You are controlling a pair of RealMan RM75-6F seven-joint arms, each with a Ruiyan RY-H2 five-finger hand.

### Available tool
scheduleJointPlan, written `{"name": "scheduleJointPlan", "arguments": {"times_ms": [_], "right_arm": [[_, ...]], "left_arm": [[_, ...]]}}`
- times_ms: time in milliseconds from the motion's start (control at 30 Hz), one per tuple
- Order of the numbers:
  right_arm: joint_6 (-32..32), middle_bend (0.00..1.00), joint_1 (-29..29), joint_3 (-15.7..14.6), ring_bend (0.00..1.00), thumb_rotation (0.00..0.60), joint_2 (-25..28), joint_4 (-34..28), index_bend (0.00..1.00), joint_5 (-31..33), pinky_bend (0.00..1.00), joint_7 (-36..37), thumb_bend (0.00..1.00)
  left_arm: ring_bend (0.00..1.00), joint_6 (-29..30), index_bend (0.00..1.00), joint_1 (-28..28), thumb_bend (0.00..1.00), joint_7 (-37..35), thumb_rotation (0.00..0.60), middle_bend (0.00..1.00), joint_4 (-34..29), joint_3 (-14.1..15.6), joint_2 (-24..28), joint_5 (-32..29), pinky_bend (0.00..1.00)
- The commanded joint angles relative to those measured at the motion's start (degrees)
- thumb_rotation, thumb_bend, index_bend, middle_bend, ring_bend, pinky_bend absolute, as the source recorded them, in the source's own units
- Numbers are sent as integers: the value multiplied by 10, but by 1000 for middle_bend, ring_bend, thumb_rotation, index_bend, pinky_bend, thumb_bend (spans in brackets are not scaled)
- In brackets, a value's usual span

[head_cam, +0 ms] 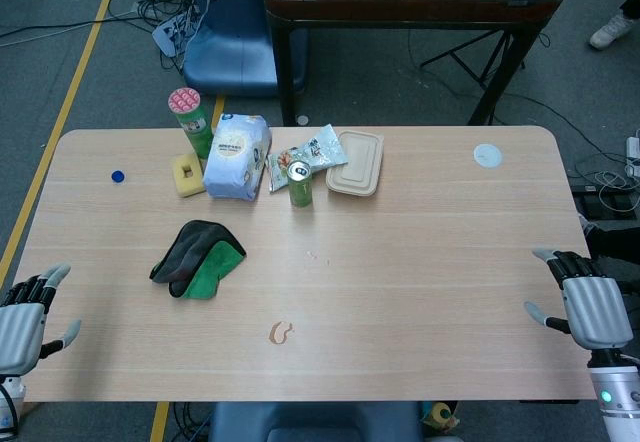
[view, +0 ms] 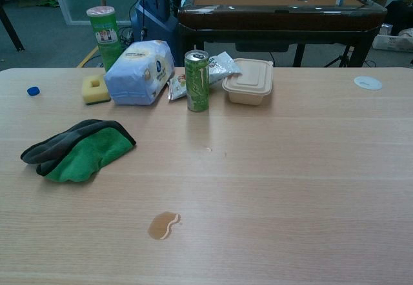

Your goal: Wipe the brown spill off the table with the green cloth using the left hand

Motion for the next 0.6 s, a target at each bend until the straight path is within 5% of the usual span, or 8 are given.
{"name": "scheduleJointPlan", "arguments": {"times_ms": [33,333,600], "right_arm": [[2,278,-1,0,232,600,1,-2,238,-1,271,-1,232],[21,277,-4,7,232,600,15,-16,238,-5,271,-10,232],[39,278,-6,19,232,600,35,-38,238,-6,271,-29,232]], "left_arm": [[154,-2,132,0,249,-5,600,143,2,0,0,1,163],[153,-41,131,-30,248,-48,600,143,23,4,2,28,164],[153,-123,101,-116,248,-138,600,142,76,1,-5,89,164]]}}
